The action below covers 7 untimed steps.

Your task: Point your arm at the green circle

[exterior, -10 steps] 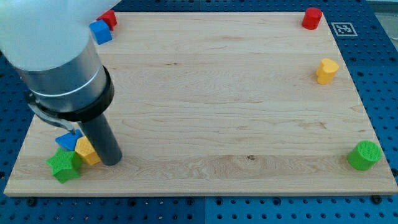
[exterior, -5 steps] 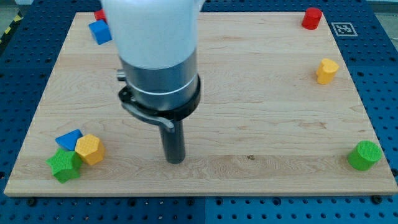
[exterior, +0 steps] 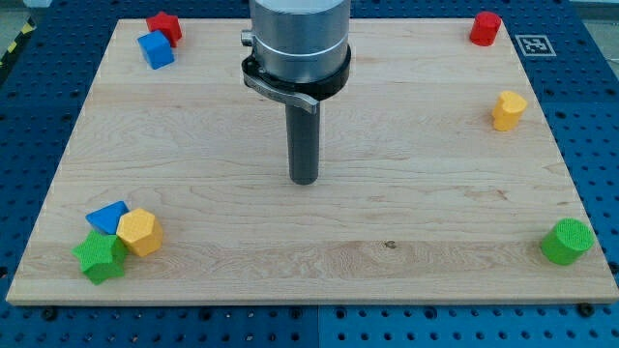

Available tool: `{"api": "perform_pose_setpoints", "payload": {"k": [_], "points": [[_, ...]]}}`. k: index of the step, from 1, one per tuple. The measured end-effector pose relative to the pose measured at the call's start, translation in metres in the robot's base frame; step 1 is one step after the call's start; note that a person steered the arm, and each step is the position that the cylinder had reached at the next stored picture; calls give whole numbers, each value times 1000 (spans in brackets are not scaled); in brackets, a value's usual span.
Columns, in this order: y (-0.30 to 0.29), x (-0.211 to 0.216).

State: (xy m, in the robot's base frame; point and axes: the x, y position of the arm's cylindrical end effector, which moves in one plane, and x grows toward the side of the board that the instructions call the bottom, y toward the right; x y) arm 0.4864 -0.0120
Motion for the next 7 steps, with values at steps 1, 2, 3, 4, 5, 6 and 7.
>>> {"api": "perform_pose_setpoints", "payload": {"k": [1,2,3,4,5,6,7], "points": [[0,1],[31,1],[87,1],[137,13],[170,16],[196,16],[234,26]]}}
